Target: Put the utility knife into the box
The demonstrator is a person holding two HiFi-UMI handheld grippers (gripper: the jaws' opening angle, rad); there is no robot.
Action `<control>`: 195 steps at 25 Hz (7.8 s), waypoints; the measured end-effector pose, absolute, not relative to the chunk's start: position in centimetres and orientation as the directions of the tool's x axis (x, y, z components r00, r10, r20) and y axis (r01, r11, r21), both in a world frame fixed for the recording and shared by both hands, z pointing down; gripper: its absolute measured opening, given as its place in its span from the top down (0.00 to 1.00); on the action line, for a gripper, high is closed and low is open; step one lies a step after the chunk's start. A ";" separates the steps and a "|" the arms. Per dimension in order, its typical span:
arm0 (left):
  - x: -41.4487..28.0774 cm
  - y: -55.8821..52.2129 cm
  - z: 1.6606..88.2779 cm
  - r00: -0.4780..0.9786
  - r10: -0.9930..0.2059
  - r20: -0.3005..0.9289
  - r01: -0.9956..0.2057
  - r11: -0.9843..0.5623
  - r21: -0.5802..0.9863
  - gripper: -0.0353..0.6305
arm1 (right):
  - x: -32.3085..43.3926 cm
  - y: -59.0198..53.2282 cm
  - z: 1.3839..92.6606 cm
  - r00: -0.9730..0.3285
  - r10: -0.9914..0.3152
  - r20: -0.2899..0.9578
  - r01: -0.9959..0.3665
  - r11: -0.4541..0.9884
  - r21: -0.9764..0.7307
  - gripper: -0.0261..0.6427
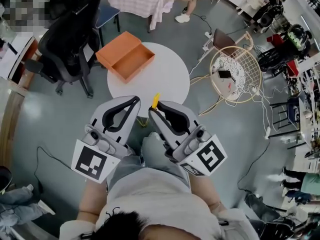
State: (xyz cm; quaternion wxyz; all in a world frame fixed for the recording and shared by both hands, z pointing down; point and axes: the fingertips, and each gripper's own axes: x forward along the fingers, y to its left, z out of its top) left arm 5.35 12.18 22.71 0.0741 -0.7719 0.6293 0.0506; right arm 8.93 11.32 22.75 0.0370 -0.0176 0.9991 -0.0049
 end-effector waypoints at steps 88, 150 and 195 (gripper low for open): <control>-16.2 -12.9 26.1 0.639 -0.767 -0.062 -0.767 -0.641 0.034 0.93 | -12.0 -11.9 28.8 -0.858 -0.511 0.052 -0.512 0.844 -0.160 0.86; -22.5 -16.7 32.3 0.720 -0.694 -0.002 -0.689 -0.715 0.114 0.93 | -16.0 -13.4 62.5 -0.164 -0.229 0.959 -0.545 0.832 0.105 0.86; -15.5 -14.0 29.5 0.669 -0.743 -0.019 -0.740 -0.668 0.074 0.93 | -15.8 -14.3 41.5 -0.739 -0.444 0.506 -0.545 0.836 -0.061 0.95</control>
